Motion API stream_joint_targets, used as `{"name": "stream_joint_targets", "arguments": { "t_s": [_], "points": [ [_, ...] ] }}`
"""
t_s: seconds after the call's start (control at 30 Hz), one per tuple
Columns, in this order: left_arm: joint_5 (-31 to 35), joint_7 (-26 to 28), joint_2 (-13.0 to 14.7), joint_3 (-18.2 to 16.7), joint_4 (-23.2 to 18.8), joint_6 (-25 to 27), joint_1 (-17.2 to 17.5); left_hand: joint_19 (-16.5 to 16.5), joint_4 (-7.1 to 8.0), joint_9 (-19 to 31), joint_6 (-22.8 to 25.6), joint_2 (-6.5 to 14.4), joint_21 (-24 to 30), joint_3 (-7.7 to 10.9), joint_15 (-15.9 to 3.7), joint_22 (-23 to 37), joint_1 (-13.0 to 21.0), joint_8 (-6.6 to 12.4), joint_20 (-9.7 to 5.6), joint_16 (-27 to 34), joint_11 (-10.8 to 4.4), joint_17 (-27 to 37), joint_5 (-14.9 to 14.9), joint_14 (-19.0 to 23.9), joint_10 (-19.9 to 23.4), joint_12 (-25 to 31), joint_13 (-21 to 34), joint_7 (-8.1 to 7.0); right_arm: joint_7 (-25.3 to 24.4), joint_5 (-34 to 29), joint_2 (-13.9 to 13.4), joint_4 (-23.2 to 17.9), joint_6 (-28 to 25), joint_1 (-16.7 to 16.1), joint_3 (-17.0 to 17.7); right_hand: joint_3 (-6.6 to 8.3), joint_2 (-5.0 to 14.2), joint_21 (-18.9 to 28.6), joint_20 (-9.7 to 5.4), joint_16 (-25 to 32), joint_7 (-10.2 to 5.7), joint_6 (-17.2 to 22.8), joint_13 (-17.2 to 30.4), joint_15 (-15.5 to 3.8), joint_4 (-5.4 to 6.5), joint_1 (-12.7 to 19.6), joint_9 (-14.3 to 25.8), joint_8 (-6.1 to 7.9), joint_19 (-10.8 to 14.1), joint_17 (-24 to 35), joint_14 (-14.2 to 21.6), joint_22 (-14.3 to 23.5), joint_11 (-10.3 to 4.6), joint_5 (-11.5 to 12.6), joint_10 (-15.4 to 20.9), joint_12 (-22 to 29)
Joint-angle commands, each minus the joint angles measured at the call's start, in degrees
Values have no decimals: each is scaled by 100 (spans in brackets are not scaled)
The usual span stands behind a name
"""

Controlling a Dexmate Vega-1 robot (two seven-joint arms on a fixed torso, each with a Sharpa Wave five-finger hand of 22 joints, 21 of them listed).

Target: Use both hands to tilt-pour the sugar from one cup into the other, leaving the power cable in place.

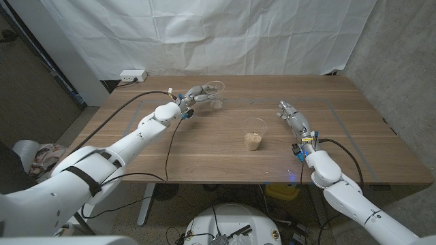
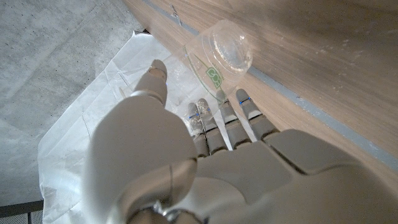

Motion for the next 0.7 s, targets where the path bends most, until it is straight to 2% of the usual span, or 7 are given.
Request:
{"name": "stream_joint_targets", "arguments": {
  "t_s": [0.03, 0.17, 0.37, 0.5, 0.57, 0.63, 0.7],
  "points": [
    [48, -86, -170, 75, 415, -175, -203, -4, 3, 20, 9, 37, 27, -20, -357, 21, -12, 17, -10, 3, 18, 11, 2, -18, -7, -7, 29, 28, -326, -486, -82, -403, -28, -407, -51, -125, -190, -5, 78, -24, -19, -128, 19, 5, -39, -20, 28, -31, -20, 33, -76, 24, -44, 73, -147, -25],
    [63, -93, -226, 100, 566, -236, -270, -9, 4, 25, 10, 44, 33, -31, -357, 21, -10, 22, -13, 9, 10, 15, 3, -24, -4, -10, 43, 32, -429, -690, -164, -611, -227, -516, -66, -282, -339, -14, 78, -24, 3, -366, 26, -25, -85, -38, 40, -67, -68, 41, -147, 25, -98, 128, -289, -30],
    [60, -158, -353, 136, 900, -377, -413, -8, 5, 30, 18, 56, 43, -42, -360, 22, -6, 31, -18, 18, 7, 20, 4, -30, 8, -9, 60, 34, -657, -1022, -192, -829, -439, -606, -82, -430, -389, -48, -31, -41, 46, -541, 34, -20, -143, -20, 51, -62, -205, 46, -274, 25, -119, 192, -460, -40],
    [59, -213, -448, 167, 1159, -500, -524, -11, 2, 34, 20, 62, 49, -49, -359, 22, 1, 35, -22, 26, -2, 22, 5, -28, 12, -11, 72, 33, -627, -1090, -279, -1003, -568, -704, -98, -565, -394, -76, 4, -50, 54, -764, 42, 9, -208, 23, 66, -70, -371, 53, -404, 28, -128, 251, -666, -55],
    [55, -242, -498, 179, 1305, -573, -586, -14, -2, 34, 26, 63, 51, -51, -366, 22, 7, 39, -28, 27, -9, 22, 6, -30, 13, -12, 77, 29, -627, -1057, -340, -1163, -772, -780, -65, -650, -384, -84, 195, -43, 40, -869, 47, 25, -241, 41, 75, -60, -482, 61, -472, 32, -140, 289, -791, -54],
    [61, -260, -536, 196, 1425, -620, -644, -12, -4, 34, 34, 58, 54, -57, -365, 22, 9, 43, -34, 28, -14, 22, 5, -32, 20, -11, 82, 28, -703, -1116, -292, -1140, -730, -793, -79, -752, -369, -60, 532, -24, 6, -960, 54, 52, -276, 57, 85, -38, -528, 74, -527, 41, -162, 335, -859, -26],
    [59, -284, -581, 211, 1556, -667, -702, -13, -4, 32, 41, 54, 59, -67, -361, 23, 7, 46, -41, 34, -7, 22, 5, -30, 37, -7, 91, 33, -752, -1173, -298, -1215, -880, -806, -90, -796, -359, -44, 676, -15, -1, -982, 57, 79, -288, 62, 89, -24, -527, 81, -546, 44, -155, 355, -884, -16]
  ]
}}
